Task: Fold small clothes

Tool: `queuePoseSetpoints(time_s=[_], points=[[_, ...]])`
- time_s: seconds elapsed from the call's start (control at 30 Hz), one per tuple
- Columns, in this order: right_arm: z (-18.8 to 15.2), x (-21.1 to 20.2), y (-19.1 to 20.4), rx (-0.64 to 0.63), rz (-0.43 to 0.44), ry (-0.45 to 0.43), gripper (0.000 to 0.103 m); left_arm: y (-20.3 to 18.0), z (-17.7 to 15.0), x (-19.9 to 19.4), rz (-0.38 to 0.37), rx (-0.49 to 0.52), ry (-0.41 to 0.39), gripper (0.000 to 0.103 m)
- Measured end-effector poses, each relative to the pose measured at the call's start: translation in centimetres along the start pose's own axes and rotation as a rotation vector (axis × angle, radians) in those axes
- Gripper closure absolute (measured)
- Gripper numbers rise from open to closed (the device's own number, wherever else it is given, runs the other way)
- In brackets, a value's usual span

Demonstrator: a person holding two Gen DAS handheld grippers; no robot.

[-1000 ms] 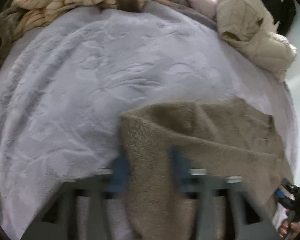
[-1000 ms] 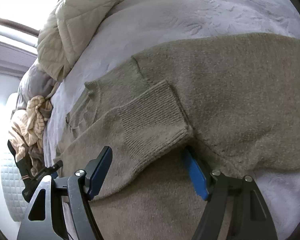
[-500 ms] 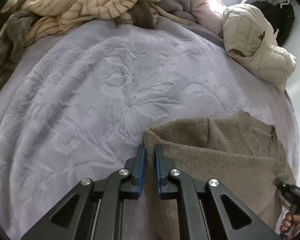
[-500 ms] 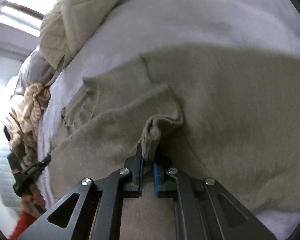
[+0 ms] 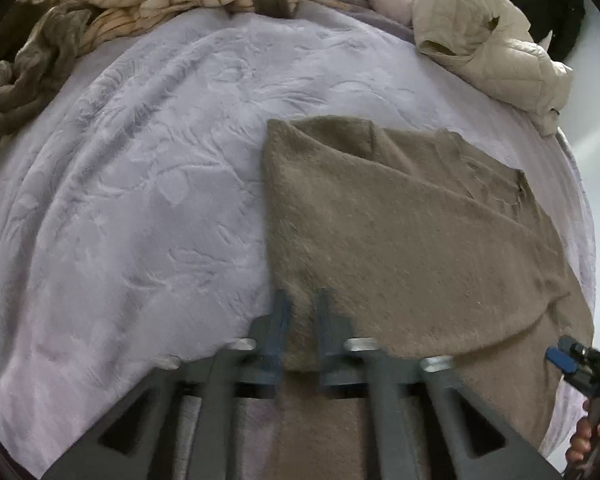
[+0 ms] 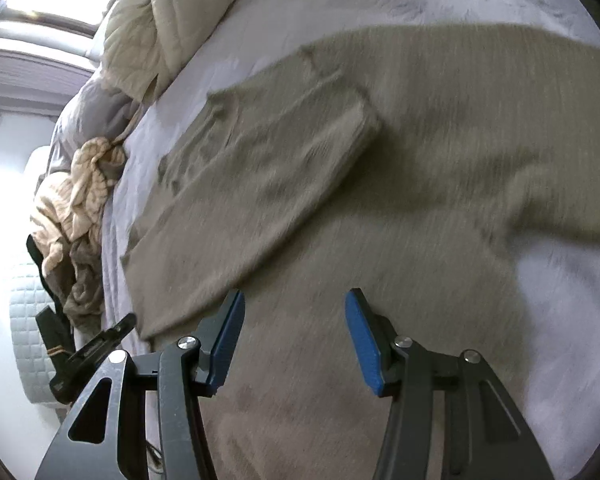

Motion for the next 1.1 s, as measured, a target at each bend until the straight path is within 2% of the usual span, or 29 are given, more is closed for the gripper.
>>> queuePoseSetpoints(time_s=[0.03,0.07,0.1,0.2,0.27,0.3,0.33,0.37,0.4,0.43,0.47,0.53,0.7,0.77,0.93,1.1], points=[[-0.5,0.0,0.2,-0.002,0.004,0.007,0.047,-0.3,-0.2,-0.2,0.017,-0.004,-0.001,0.003],[-1.1,0.1,0.3,-0.003,0.01,0.015,0.047,-0.7,-0.2,-0.7,0.034,0.002,-0.036,0.002],[-1.4,0.1,0.4,-0.002,0.014,0.021,0.047,-1.0,-0.1,-0.9,0.033,0.019,-0.038,0.002],[-2.5,-0.1,0.5,-0.004,0.02,0.031,0.047,-1.5,0.0,-0.4,0.038,0.021,-0.02,0.002],[-2.9,-0.4,0.6,-0.002,0.024,0.033,0.047,-1.3,-0.1,0.4,0.009,0.019,0.016,0.003],[-3.0,-0.5,0.5,-0.001,0.028,0.033,0.047,-1.1,-0.4,1.1,-0.001,0.003,0.035,0.012],[-3.1,-0.6,0.5,-0.001,0.029,0.032,0.047,-1.0,-0.6,1.4,-0.018,-0.004,0.047,0.031],[-3.3,-0.8,0.5,-0.003,0.03,0.032,0.047,-0.8,-1.0,2.1,-0.044,-0.018,0.076,0.043],[-3.3,-0.9,0.5,-0.004,0.031,0.031,0.047,-0.6,-1.2,2.5,-0.06,-0.034,0.092,0.065],[-3.4,-1.1,0.5,-0.005,0.033,0.03,0.047,-0.3,-1.4,2.4,-0.081,-0.049,0.087,0.079],[-3.5,-1.4,0.6,-0.009,0.038,0.028,0.047,-0.2,-1.5,2.0,-0.094,-0.049,0.071,0.084],[-3.6,-1.8,0.8,-0.021,0.042,0.021,0.047,0.1,-1.6,1.3,-0.09,-0.033,0.038,0.085],[-3.9,-1.8,-0.1,-0.012,0.007,0.036,0.047,0.6,-2.4,1.6,-0.056,-0.017,0.032,0.085],[-4.1,-2.3,-0.5,-0.004,0.007,0.03,0.047,0.2,-2.5,0.5,-0.011,-0.022,0.012,0.085],[-4.4,-3.7,-1.7,0.02,-0.019,0.015,0.047,-1.2,-3.7,-1.2,0.053,0.028,0.027,0.084],[-3.7,-4.6,-2.7,0.072,-0.017,-0.015,0.046,-3.4,-5.3,-2.1,0.053,0.044,0.04,0.084]])
Point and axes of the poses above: each gripper's, at about its wrist camera, not at the fingertips, and x roughly the way its jaws point, y to its left, z to its top, the point moved 5 cm from there along x, roughly the way its jaws point, and after that the axes turned 5 degrees about x, right-handed, at the moved point
